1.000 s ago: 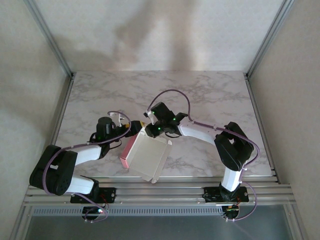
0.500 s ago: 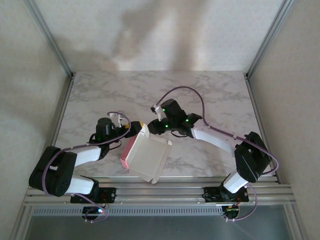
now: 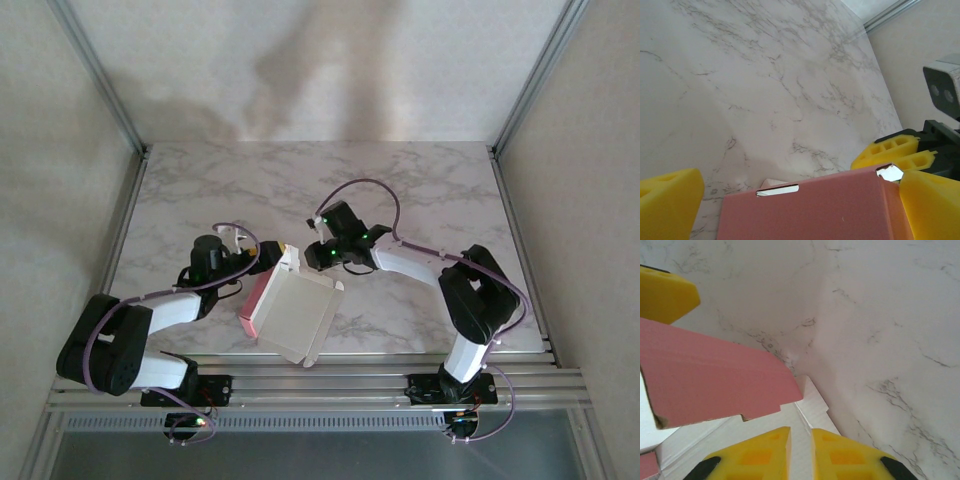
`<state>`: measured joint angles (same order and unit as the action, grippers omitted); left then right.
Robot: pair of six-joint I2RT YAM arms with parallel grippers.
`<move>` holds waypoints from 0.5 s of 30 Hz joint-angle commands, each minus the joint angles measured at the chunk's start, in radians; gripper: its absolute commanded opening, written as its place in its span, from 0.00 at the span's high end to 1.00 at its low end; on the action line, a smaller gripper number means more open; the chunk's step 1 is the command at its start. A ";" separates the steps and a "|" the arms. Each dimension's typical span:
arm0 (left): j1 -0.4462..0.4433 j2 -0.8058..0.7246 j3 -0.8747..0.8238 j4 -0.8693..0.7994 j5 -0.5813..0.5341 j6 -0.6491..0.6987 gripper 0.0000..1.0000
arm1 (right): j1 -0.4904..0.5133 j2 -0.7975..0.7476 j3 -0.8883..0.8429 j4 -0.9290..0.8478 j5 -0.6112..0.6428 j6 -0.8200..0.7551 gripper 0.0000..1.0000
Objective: Fold the paper box
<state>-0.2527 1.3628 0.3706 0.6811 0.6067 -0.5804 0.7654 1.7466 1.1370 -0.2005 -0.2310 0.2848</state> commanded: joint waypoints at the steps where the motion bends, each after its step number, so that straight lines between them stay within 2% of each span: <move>1: 0.008 -0.006 -0.005 0.033 0.015 -0.014 0.00 | 0.003 0.009 0.036 0.063 -0.047 0.005 0.83; 15: 0.010 -0.019 -0.019 0.116 0.054 -0.038 0.00 | 0.003 0.032 0.044 0.082 -0.089 -0.017 0.84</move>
<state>-0.2516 1.3624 0.3595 0.7536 0.6342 -0.6067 0.7654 1.7611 1.1538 -0.1371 -0.2977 0.2806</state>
